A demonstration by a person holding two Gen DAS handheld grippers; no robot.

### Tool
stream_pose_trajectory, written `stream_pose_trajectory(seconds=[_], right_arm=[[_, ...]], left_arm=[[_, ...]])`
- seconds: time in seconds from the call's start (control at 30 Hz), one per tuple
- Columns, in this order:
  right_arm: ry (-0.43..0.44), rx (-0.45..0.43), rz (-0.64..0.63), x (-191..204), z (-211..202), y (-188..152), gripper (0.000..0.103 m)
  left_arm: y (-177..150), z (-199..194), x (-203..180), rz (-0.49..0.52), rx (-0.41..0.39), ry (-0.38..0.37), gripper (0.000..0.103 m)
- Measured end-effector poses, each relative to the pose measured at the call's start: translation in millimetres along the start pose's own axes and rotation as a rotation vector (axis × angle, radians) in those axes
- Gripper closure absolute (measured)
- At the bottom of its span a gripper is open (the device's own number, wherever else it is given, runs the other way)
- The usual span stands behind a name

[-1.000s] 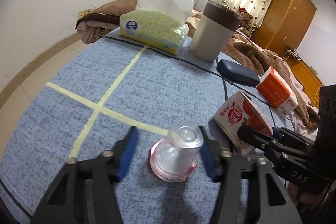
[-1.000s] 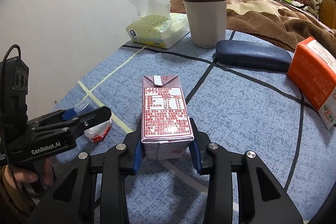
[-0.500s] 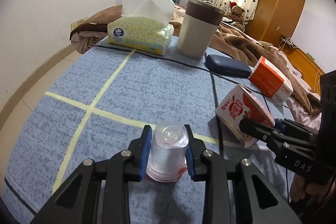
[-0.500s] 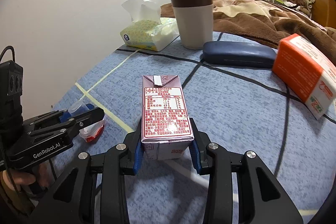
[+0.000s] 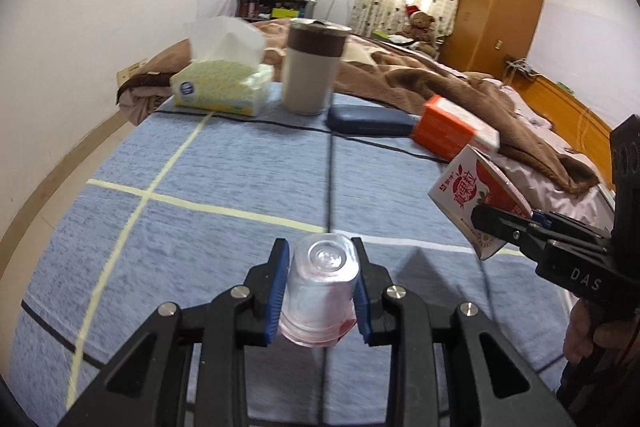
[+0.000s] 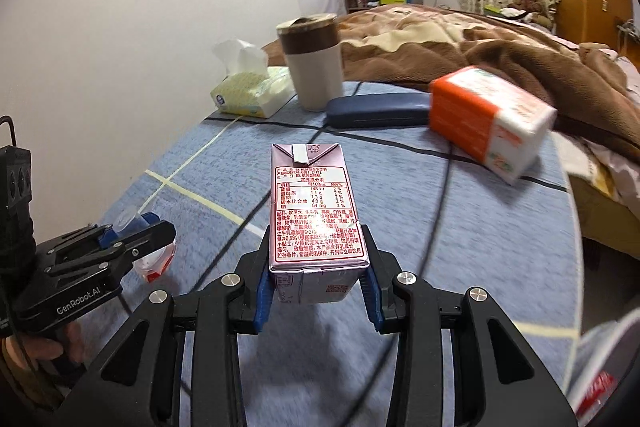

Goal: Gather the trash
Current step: 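Carry the plastic cup and juice carton over the wastebasket with both tools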

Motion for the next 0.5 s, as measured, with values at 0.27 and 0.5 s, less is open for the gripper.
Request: stream_pose_trajectory(seconds=[0.27, 0.5], right_arm=[[-0.057, -0.054, 0.024, -15.0, -53.6, -14.9, 0.065], [-0.119, -0.112, 0.044, -32.2, -105.1, -28.9, 0.065]], left_arm=[[-5.1, -35.8, -43.5, 0.051, -0.036, -0.06, 0.072], [-11.6, -71.1, -90.2, 0.122, -0.082, -0.117, 0.072]])
Point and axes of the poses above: each gripper's, at about its wrist camera, not at the fingertips, and z roughly the way its jaws point, x to its left, y to its top, the point moved 9 cm from there along z, roughly the way its jaws point, and after that the axes turned 15 degrees about y, right-handed, at the moved point
